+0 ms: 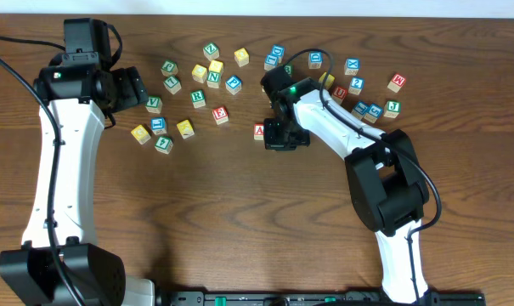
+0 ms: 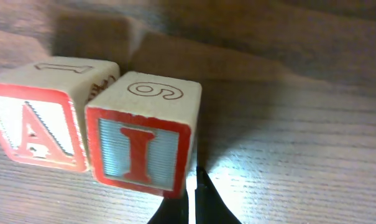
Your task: Spell out AI2
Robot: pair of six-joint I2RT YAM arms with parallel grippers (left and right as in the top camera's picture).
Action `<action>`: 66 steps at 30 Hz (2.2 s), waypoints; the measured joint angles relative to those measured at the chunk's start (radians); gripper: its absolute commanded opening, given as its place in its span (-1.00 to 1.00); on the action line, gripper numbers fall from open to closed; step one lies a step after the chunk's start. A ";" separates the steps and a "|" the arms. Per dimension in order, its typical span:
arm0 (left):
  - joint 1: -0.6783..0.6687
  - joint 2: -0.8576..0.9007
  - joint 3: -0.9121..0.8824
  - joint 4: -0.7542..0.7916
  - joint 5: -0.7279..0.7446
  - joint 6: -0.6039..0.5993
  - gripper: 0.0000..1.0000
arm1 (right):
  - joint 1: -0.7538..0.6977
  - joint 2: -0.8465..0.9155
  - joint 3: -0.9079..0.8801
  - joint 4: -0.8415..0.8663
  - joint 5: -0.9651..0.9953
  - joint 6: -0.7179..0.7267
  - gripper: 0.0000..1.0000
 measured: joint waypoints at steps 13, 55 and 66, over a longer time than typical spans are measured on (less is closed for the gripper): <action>0.000 0.000 0.000 0.000 0.000 0.000 0.95 | -0.002 0.000 0.000 0.042 0.000 -0.006 -0.98; 0.000 0.000 0.000 0.000 0.000 0.000 0.96 | -0.011 0.000 0.014 0.094 0.070 -0.038 -0.98; 0.000 0.000 0.000 0.000 0.000 0.000 0.95 | 0.005 0.000 0.014 0.093 0.071 -0.038 -0.98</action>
